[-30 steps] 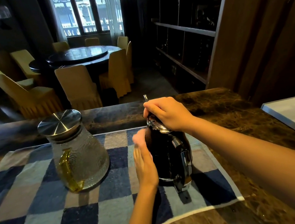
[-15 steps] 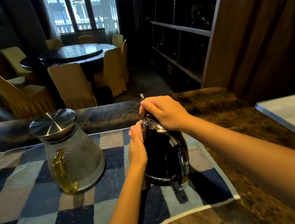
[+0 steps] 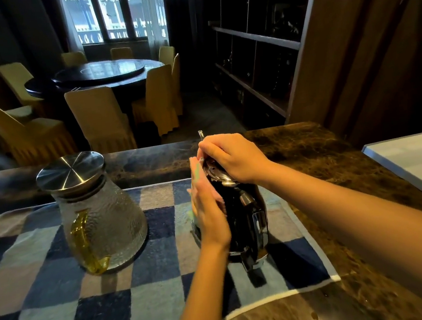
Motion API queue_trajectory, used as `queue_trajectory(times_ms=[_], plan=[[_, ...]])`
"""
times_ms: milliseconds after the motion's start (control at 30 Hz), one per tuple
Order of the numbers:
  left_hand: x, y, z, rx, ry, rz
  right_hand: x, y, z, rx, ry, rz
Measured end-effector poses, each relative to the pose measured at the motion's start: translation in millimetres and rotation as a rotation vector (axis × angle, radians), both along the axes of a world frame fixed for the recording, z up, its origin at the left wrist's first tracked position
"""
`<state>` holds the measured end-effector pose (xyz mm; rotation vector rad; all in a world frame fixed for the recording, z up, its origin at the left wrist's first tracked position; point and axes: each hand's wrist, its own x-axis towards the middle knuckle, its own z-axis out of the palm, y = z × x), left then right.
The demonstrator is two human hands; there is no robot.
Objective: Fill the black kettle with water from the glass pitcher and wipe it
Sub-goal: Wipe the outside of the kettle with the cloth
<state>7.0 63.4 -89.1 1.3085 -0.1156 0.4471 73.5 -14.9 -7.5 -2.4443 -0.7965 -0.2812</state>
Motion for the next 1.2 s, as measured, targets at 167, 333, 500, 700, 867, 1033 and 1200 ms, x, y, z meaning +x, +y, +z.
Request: queue_trajectory(times_ms=[167, 333, 500, 700, 867, 1033, 1200], plan=[[8, 21, -26, 0.133, 0.176, 0.021, -2, 0, 3, 0.004, -0.029, 0.034], [-70, -31, -43, 0.324, 0.175, 0.077, -1, 0, 3, 0.039, 0.014, 0.018], [-78, -41, -35, 0.222, 0.136, 0.013, 0, -1, 2, 0.041, 0.021, 0.026], [-33, -10, -28, 0.153, 0.213, 0.082, -1, -1, 1, 0.063, 0.017, 0.027], [-37, 8, -24, -0.405, 0.223, -0.095, -2, -3, 1, 0.035, -0.01, 0.025], [-42, 11, -15, -0.354, 0.168, -0.107, -1, -3, 2, 0.065, 0.017, 0.025], [-41, 14, -36, 0.334, 0.075, -0.016, -1, -3, 1, 0.078, 0.03, 0.024]])
